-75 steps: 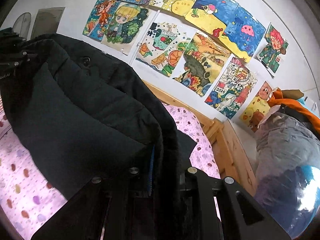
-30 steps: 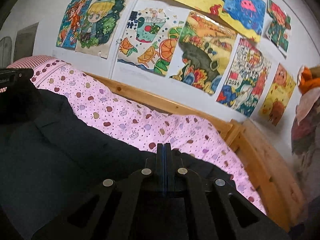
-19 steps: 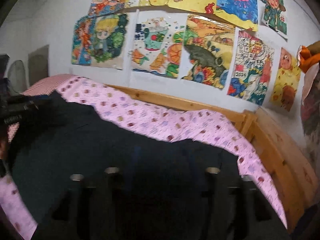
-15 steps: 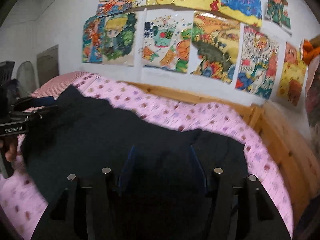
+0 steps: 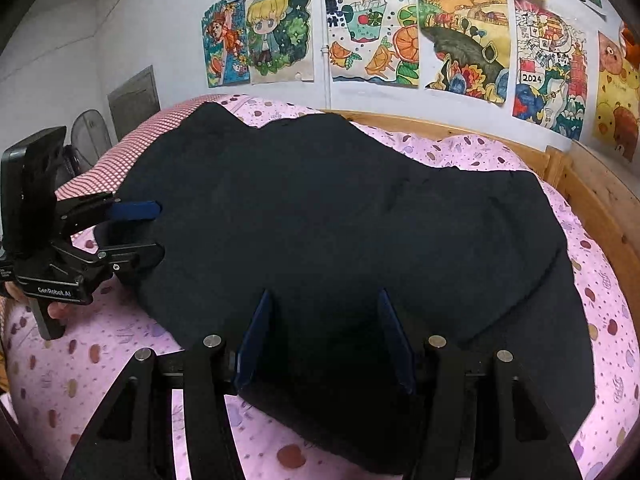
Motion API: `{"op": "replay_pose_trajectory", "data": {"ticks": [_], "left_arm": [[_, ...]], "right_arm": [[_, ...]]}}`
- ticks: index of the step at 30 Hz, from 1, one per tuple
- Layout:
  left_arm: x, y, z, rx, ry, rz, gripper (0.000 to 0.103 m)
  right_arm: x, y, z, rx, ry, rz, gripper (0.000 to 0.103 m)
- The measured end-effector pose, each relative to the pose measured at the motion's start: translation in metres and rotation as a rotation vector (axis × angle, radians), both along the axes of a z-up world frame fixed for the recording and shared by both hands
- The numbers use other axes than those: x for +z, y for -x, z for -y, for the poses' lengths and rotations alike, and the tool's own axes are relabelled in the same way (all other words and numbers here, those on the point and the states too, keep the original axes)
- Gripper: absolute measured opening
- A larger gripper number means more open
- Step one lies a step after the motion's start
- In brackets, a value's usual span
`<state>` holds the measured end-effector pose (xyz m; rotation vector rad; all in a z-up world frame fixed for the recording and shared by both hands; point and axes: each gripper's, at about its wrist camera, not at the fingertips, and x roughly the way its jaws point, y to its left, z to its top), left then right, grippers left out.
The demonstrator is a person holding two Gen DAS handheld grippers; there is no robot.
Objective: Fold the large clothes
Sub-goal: 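Lower the black jacket onto the bed and open both tools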
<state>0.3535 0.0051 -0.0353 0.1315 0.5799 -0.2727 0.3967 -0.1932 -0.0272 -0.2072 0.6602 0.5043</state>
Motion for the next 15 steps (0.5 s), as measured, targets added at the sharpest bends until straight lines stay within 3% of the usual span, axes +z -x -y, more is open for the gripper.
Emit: {"op": "replay_pose_trajectory", "data": {"ticks": [15], "left_arm": [[-0.002,-0.078,-0.007,0.210,-0.056,0.076,0.067]], "right_arm": [[-0.005,-0.072,-0.035,-0.073,0.080,0.064,0.051]]}}
